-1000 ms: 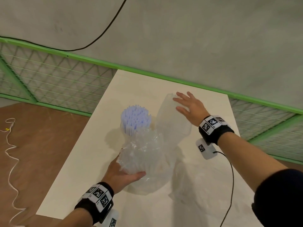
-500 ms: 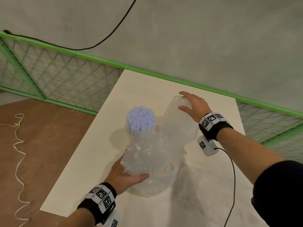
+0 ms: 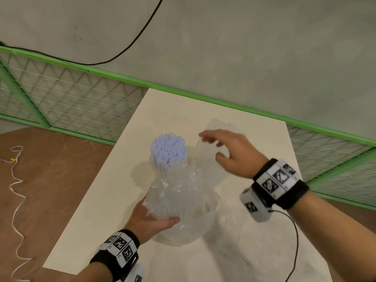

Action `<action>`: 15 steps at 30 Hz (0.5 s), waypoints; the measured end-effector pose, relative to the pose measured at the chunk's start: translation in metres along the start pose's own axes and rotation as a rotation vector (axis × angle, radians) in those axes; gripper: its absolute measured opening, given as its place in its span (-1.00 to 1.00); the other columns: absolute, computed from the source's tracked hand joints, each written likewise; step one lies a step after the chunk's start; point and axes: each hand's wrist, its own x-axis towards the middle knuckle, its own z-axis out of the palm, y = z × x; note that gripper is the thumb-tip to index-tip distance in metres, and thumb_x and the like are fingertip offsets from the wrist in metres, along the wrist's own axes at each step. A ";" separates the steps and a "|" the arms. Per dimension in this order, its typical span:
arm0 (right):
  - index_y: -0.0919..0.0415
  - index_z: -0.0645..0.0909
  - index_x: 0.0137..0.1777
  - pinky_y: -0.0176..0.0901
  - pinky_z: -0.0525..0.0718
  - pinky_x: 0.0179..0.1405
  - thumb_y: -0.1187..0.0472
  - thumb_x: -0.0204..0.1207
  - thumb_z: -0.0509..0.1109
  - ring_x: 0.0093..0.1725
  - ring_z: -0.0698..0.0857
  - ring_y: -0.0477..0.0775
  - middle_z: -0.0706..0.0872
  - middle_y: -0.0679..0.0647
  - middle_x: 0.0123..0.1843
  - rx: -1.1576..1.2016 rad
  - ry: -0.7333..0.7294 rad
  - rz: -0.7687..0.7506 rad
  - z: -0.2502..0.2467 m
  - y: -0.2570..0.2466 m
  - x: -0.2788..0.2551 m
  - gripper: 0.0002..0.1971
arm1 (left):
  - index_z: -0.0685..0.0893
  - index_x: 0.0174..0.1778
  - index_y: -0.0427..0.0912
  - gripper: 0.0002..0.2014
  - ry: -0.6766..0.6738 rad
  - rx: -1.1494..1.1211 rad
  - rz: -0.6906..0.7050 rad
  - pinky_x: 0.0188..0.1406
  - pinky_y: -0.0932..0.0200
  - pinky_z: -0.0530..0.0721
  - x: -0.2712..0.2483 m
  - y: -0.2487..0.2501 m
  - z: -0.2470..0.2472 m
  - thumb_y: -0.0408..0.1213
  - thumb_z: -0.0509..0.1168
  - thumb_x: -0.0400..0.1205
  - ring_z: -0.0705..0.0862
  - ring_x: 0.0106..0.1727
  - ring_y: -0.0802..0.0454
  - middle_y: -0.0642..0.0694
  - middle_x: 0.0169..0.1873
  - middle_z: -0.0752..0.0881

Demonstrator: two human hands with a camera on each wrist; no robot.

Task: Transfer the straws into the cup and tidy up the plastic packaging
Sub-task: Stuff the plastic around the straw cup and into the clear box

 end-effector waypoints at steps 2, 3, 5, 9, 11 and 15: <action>0.16 0.32 0.62 -0.26 0.45 0.37 0.23 0.38 0.33 0.39 0.55 0.02 0.53 0.09 0.51 -0.002 -0.158 0.013 0.012 -0.016 -0.016 -0.27 | 0.65 0.31 0.03 -0.33 0.014 -0.021 0.039 -0.21 0.86 0.33 0.001 -0.003 0.001 -0.08 0.68 0.27 0.54 -0.05 0.78 0.23 0.00 0.77; 0.13 0.21 0.67 -0.28 0.36 0.44 0.19 0.42 0.38 0.48 0.46 0.00 0.43 0.08 0.60 -0.001 -0.228 0.036 0.019 -0.021 -0.023 -0.22 | 0.65 0.30 0.03 -0.32 0.021 -0.046 0.046 -0.21 0.83 0.38 0.001 -0.005 0.001 -0.11 0.70 0.25 0.60 -0.04 0.71 0.21 0.00 0.79; 0.04 0.06 0.71 -0.28 0.27 0.52 0.16 0.47 0.43 0.57 0.33 -0.06 0.29 0.01 0.68 0.026 -0.308 0.082 0.033 -0.023 -0.032 -0.14 | 0.65 0.29 0.06 -0.30 0.030 -0.091 0.042 -0.16 0.71 0.49 0.003 -0.009 0.001 -0.13 0.72 0.22 0.68 -0.01 0.56 0.18 0.00 0.81; 0.01 0.15 0.69 -0.26 0.40 0.48 0.16 0.51 0.46 0.45 0.44 -0.19 0.41 -0.06 0.60 0.103 -0.222 0.085 0.053 -0.020 -0.039 -0.20 | 0.63 0.27 0.14 -0.28 0.029 -0.129 0.040 0.01 0.54 0.57 0.004 -0.014 0.003 -0.15 0.73 0.20 0.70 0.03 0.50 0.18 0.05 0.80; 0.02 0.30 0.63 -0.36 0.42 0.34 0.18 0.50 0.48 0.29 0.49 -0.24 0.52 -0.09 0.47 0.121 -0.139 0.055 0.059 -0.019 -0.040 -0.29 | 0.64 0.29 0.04 -0.30 0.025 -0.159 0.028 -0.09 0.66 0.56 0.006 -0.017 0.003 -0.21 0.72 0.23 0.70 -0.02 0.53 0.14 0.04 0.81; 0.09 0.49 0.49 -0.38 0.44 0.27 0.22 0.45 0.47 0.16 0.54 -0.21 0.59 -0.13 0.16 0.166 0.008 0.045 0.070 -0.017 -0.044 -0.43 | 0.61 0.37 -0.07 -0.25 0.012 -0.206 0.004 -0.31 0.78 0.45 0.007 -0.018 0.006 -0.23 0.71 0.25 0.69 -0.11 0.60 0.12 0.01 0.81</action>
